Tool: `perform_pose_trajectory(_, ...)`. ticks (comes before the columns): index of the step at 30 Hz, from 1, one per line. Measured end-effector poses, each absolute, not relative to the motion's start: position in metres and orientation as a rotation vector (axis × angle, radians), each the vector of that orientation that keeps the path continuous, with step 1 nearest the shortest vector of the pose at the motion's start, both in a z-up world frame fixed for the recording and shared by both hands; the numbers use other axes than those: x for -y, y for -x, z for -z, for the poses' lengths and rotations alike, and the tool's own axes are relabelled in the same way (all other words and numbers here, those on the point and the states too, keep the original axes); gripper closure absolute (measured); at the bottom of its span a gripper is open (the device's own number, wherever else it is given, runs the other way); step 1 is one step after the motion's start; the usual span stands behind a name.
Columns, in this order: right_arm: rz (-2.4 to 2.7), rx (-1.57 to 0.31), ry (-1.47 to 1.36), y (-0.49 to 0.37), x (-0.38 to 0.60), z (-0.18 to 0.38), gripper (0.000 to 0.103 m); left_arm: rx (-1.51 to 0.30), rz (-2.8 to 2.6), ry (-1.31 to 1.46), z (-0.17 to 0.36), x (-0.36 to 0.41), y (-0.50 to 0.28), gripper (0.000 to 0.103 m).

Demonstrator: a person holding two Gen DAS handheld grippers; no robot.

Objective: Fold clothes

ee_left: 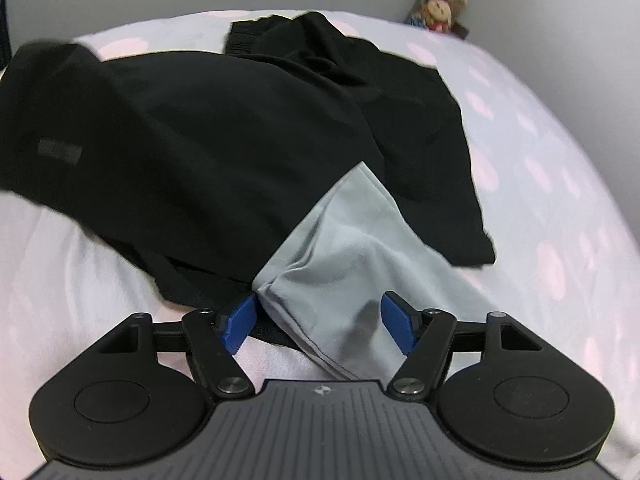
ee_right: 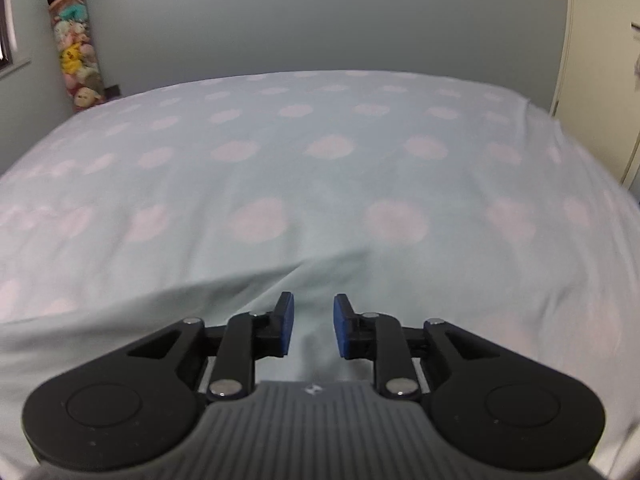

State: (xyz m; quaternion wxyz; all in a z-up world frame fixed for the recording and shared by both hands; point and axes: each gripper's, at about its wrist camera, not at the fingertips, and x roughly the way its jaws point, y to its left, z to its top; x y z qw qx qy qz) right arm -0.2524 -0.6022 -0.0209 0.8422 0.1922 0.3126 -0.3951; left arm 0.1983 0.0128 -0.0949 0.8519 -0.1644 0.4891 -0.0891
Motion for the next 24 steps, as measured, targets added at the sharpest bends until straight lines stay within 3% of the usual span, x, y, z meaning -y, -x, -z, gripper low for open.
perform_pose_trajectory(7, 0.749, -0.616, -0.527, 0.237, 0.494, 0.041, 0.079, -1.015, 0.216, 0.503, 0.098, -0.041, -0.193, 0.048)
perform_pose_trajectory(14, 0.623, -0.675, -0.294, 0.205, 0.437, 0.056, 0.069, -0.947, 0.193, 0.564, 0.105, -0.049, -0.186, 0.082)
perform_pose_trajectory(24, 0.595, -0.694, -0.262, 0.197, 0.433, 0.063, 0.068, -0.716, 0.256, 0.322, 0.076, -0.019, -0.154, 0.091)
